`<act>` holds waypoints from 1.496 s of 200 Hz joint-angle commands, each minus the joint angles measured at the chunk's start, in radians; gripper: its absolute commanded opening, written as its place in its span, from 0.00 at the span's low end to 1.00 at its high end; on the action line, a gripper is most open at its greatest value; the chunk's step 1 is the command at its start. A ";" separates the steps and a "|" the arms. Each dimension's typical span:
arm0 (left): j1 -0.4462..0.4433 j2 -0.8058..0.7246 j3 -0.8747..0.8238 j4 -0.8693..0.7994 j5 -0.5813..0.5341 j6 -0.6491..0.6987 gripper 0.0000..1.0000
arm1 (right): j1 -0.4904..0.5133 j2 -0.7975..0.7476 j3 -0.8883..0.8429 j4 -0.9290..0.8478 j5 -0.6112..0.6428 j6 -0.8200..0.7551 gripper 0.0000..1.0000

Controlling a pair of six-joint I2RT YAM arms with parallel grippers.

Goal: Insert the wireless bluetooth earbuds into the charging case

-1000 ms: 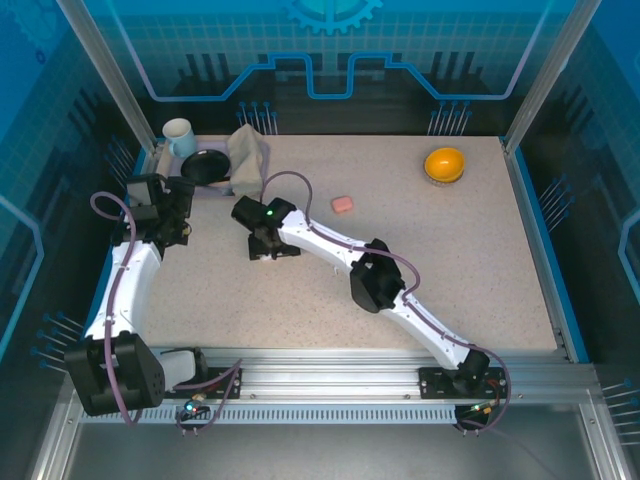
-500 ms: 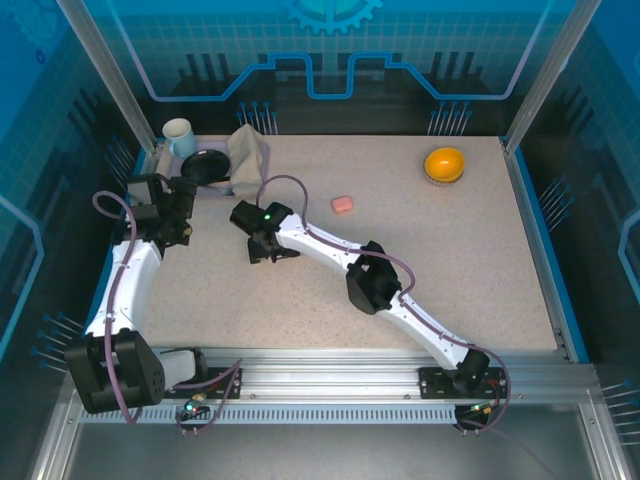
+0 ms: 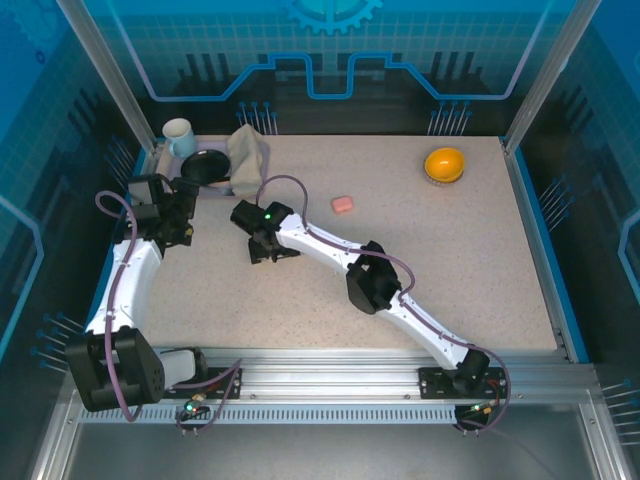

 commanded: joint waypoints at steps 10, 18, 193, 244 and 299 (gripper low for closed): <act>0.011 0.010 -0.011 0.015 0.032 0.023 0.99 | -0.035 0.086 0.005 0.028 0.060 -0.016 0.79; 0.011 0.012 -0.010 0.014 0.037 0.023 0.99 | -0.037 0.090 0.009 0.029 0.064 -0.012 0.79; -0.045 0.106 0.004 0.029 0.128 0.147 0.99 | -0.085 -0.156 -0.117 0.052 0.065 -0.077 0.42; -0.150 0.169 0.015 0.048 0.144 0.163 0.99 | -0.139 -0.355 -0.423 0.129 0.073 -0.064 0.41; -0.191 0.203 0.024 0.054 0.118 0.178 0.99 | -0.143 -0.393 -0.482 0.227 -0.023 -0.164 0.69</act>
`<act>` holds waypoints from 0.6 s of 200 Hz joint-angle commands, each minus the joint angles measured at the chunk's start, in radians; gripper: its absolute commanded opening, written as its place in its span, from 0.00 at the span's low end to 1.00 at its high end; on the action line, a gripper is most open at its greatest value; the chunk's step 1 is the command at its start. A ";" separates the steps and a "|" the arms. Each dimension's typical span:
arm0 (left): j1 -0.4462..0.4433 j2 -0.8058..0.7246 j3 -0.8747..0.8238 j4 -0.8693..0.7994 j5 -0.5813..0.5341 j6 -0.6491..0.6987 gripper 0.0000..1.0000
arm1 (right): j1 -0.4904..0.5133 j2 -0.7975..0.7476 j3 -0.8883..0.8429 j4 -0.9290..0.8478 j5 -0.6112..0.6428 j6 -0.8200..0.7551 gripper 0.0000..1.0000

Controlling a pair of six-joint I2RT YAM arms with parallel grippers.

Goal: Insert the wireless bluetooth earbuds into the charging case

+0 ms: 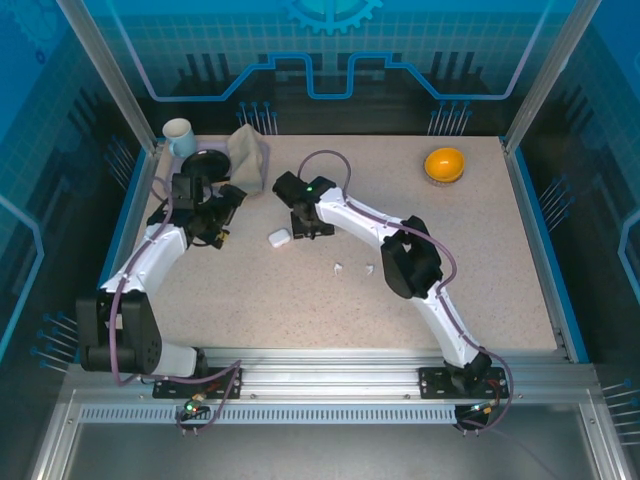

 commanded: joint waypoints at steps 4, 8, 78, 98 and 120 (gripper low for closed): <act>0.001 0.025 0.032 -0.007 0.003 0.041 0.99 | 0.029 -0.026 0.034 0.073 -0.075 -0.100 0.70; 0.002 0.027 0.040 -0.014 0.000 0.047 0.99 | 0.033 -0.013 0.053 0.071 -0.083 -0.122 0.72; 0.122 0.038 0.112 -0.068 0.024 0.078 0.99 | 0.068 0.254 0.445 -0.081 -0.148 -0.299 0.84; 0.139 0.035 0.124 -0.078 0.033 0.088 0.99 | 0.073 0.280 0.453 -0.086 -0.123 -0.308 0.84; 0.147 0.033 0.122 -0.074 0.040 0.086 0.99 | 0.084 0.305 0.460 -0.077 -0.100 -0.326 0.85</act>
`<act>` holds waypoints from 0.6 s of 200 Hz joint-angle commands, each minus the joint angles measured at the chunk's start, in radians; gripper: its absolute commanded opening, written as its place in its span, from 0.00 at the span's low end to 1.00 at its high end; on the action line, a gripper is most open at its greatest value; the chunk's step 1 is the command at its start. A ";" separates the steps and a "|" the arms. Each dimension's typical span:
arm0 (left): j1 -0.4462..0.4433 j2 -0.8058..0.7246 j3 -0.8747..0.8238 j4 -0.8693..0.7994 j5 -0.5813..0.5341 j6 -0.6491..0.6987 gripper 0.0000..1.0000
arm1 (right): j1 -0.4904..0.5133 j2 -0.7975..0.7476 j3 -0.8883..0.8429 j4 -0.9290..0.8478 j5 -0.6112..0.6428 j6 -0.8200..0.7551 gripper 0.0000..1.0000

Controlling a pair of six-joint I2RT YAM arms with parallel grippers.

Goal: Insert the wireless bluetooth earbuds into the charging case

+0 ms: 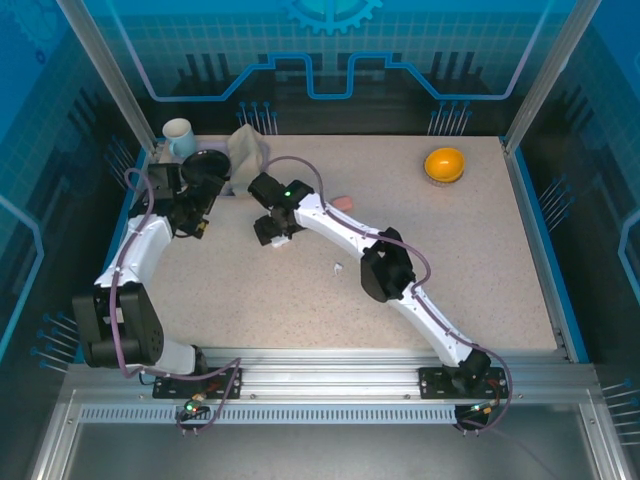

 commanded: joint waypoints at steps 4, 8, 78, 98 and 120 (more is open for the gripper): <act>0.009 -0.004 0.027 -0.031 0.039 0.024 0.99 | 0.020 0.041 0.042 -0.035 0.023 -0.049 0.85; 0.009 -0.004 0.026 -0.030 0.040 0.024 0.99 | 0.022 0.049 0.046 -0.035 0.026 -0.050 0.85; 0.012 -0.011 0.000 -0.014 0.048 0.021 0.99 | 0.028 0.106 0.069 -0.025 0.076 -0.029 0.82; 0.011 -0.012 -0.009 -0.004 0.053 0.015 0.99 | 0.026 0.117 0.082 -0.024 0.082 -0.023 0.80; 0.011 -0.013 -0.020 0.002 0.055 0.012 0.99 | 0.026 0.128 0.094 -0.026 0.078 -0.010 0.77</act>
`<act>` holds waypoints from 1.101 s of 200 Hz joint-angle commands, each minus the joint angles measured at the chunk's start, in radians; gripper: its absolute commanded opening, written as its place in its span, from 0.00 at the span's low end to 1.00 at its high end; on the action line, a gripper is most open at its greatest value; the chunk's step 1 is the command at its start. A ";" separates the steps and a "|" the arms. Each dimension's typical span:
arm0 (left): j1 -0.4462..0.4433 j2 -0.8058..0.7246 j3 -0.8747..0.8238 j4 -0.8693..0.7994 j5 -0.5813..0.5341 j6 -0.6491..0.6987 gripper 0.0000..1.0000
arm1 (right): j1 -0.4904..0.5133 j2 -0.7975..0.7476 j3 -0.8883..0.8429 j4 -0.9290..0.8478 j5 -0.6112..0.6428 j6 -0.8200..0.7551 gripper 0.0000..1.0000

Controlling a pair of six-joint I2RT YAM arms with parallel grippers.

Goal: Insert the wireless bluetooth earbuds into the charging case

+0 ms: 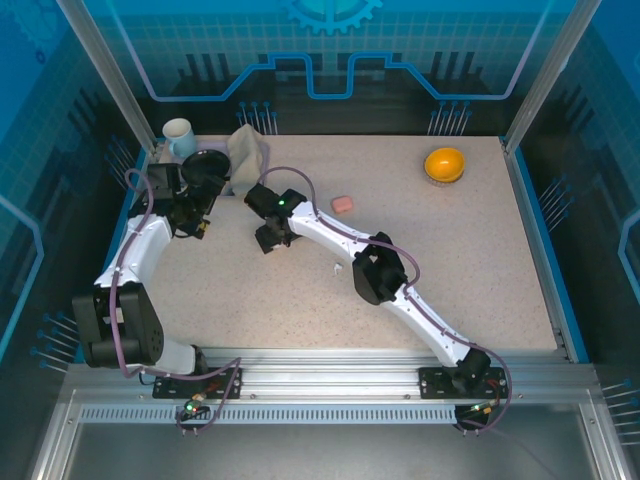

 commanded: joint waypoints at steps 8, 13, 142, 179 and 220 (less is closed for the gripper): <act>0.009 -0.014 -0.021 0.008 0.031 0.012 0.99 | 0.008 0.041 0.034 -0.007 0.022 0.021 0.75; 0.009 -0.015 -0.021 0.008 0.033 0.012 0.99 | 0.008 0.042 0.034 -0.005 0.017 0.023 0.74; 0.007 -0.018 -0.028 0.012 0.064 0.014 0.99 | 0.014 0.014 0.001 -0.087 0.052 0.044 0.52; 0.005 -0.019 -0.033 0.014 0.087 0.024 0.99 | -0.005 -0.112 -0.117 -0.058 0.064 0.121 0.48; -0.021 -0.018 -0.058 0.026 0.113 0.025 0.99 | -0.058 -0.248 -0.276 -0.045 0.053 0.241 0.46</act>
